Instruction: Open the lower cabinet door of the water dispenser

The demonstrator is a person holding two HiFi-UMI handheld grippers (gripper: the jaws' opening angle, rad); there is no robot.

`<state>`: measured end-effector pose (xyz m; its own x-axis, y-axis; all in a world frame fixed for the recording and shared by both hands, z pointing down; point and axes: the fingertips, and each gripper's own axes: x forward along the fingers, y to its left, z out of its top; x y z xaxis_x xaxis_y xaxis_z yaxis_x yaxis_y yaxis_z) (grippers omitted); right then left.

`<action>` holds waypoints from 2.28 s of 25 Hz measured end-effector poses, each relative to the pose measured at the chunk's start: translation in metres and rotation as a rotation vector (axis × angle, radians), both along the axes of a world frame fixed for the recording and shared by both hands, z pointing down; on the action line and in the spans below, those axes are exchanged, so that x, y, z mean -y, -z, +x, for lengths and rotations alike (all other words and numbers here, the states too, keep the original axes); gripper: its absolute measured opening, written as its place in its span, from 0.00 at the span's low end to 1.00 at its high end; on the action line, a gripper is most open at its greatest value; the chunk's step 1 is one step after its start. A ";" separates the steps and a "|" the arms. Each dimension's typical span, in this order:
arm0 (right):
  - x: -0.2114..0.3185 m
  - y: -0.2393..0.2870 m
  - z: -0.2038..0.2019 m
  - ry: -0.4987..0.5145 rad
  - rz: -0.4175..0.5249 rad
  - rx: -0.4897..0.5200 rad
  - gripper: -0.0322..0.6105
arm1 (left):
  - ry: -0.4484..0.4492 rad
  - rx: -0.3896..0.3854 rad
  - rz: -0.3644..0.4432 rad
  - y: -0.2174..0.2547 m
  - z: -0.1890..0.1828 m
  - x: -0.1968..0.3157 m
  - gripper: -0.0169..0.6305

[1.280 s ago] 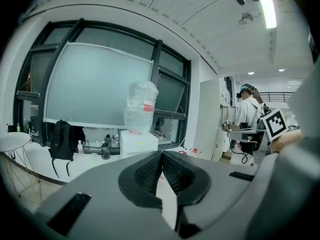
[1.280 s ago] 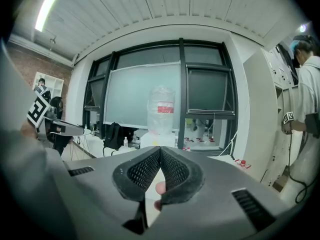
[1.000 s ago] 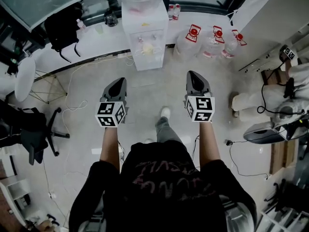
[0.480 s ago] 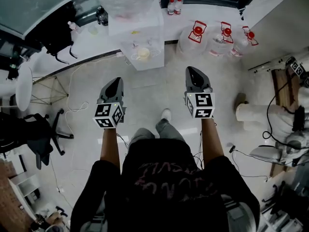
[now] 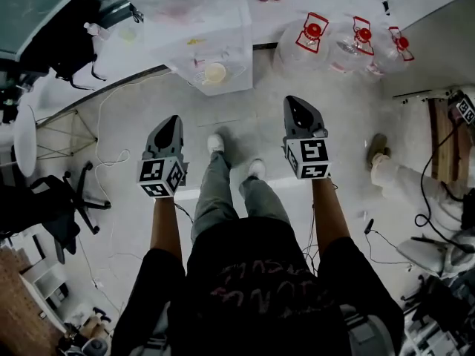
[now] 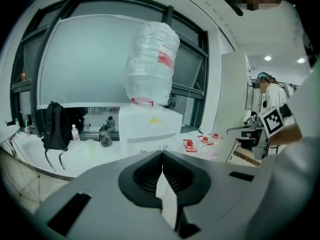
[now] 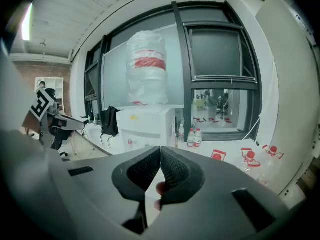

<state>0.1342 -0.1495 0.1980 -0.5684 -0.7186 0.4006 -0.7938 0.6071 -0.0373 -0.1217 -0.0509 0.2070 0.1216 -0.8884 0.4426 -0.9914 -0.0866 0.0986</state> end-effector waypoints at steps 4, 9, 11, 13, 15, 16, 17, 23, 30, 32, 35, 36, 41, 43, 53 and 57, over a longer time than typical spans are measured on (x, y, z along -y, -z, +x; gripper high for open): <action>0.018 -0.054 -0.011 -0.008 -0.020 -0.002 0.07 | -0.007 -0.002 -0.018 -0.057 -0.014 0.023 0.05; 0.054 -0.133 -0.029 -0.022 -0.035 -0.001 0.07 | -0.008 -0.006 -0.029 -0.136 -0.036 0.063 0.05; 0.069 -0.165 -0.036 -0.028 -0.033 0.000 0.07 | -0.006 -0.009 -0.025 -0.167 -0.043 0.079 0.05; 0.079 -0.196 -0.042 -0.033 -0.034 0.005 0.07 | -0.009 -0.006 -0.022 -0.198 -0.049 0.090 0.05; 0.085 -0.227 -0.048 -0.027 -0.036 0.005 0.07 | -0.006 -0.002 -0.021 -0.228 -0.054 0.095 0.05; 0.088 -0.242 -0.051 -0.021 -0.037 0.005 0.07 | -0.002 0.000 -0.020 -0.243 -0.058 0.097 0.05; 0.090 -0.256 -0.054 -0.016 -0.039 0.004 0.07 | 0.002 0.003 -0.020 -0.256 -0.061 0.098 0.05; 0.100 -0.347 -0.060 0.009 -0.042 0.000 0.07 | 0.020 0.019 -0.019 -0.339 -0.070 0.105 0.05; 0.124 -0.435 -0.066 0.015 -0.024 0.018 0.08 | 0.034 0.020 0.017 -0.420 -0.088 0.128 0.05; 0.130 -0.452 -0.068 0.020 -0.023 0.016 0.08 | 0.044 0.015 0.040 -0.433 -0.095 0.136 0.05; 0.139 -0.474 -0.070 0.024 -0.010 0.019 0.08 | 0.052 0.027 0.066 -0.450 -0.102 0.146 0.05; 0.141 -0.480 -0.070 0.023 -0.002 0.024 0.08 | 0.052 0.030 0.072 -0.455 -0.103 0.148 0.05; 0.149 -0.509 -0.077 0.025 0.020 0.050 0.09 | 0.025 0.068 0.080 -0.484 -0.104 0.150 0.05; 0.151 -0.520 -0.081 0.031 0.019 0.053 0.10 | 0.014 0.079 0.073 -0.496 -0.105 0.149 0.05; 0.170 -0.546 -0.108 0.137 -0.012 0.105 0.39 | 0.014 0.067 0.034 -0.534 -0.115 0.141 0.05; 0.182 -0.550 -0.117 0.175 -0.012 0.094 0.44 | 0.007 0.055 0.027 -0.542 -0.118 0.140 0.05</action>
<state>0.0172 -0.3315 0.7476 -0.7197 -0.6011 0.3475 -0.6688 0.7345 -0.1146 -0.2398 -0.1905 0.7485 0.0914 -0.9008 0.4245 -0.9958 -0.0816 0.0413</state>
